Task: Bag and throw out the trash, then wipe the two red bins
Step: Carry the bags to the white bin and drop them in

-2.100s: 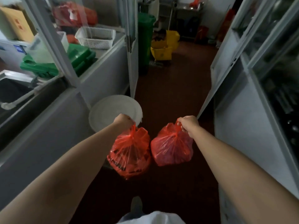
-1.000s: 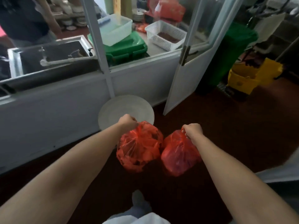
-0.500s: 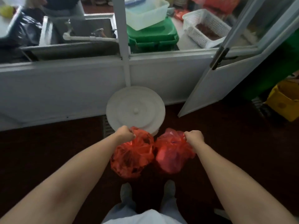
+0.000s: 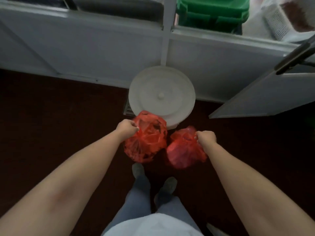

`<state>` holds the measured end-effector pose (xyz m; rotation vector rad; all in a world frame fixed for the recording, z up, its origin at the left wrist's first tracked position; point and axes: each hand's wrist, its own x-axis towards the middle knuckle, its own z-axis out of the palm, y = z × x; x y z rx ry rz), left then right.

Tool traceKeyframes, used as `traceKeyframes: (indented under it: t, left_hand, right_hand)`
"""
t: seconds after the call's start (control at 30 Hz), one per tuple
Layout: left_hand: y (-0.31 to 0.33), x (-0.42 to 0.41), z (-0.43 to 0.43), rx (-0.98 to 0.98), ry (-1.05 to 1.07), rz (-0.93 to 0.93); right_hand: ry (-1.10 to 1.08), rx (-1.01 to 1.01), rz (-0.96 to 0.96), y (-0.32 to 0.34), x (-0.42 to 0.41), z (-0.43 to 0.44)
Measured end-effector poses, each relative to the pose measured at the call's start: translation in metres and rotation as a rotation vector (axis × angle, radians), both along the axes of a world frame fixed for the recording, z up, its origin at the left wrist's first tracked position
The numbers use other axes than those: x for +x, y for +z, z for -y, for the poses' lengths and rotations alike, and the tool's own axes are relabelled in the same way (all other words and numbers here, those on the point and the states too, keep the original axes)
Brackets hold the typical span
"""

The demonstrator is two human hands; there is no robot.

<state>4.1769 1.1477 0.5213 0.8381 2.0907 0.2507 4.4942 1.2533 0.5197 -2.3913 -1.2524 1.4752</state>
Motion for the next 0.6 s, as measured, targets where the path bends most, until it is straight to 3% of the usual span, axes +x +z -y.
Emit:
traceKeyframes:
  t: [0.27, 0.6]
  left_hand:
    - [-0.043, -0.028, 0.011, -0.049, 0.075, 0.064]
    - [-0.044, -0.087, 0.026, -0.076, 0.045, 0.077]
  right_hand:
    - [-0.029, -0.001, 0.059, -0.046, -0.014, -0.014]
    - [-0.100, 0.001, 0.059, -0.060, -0.062, -0.020]
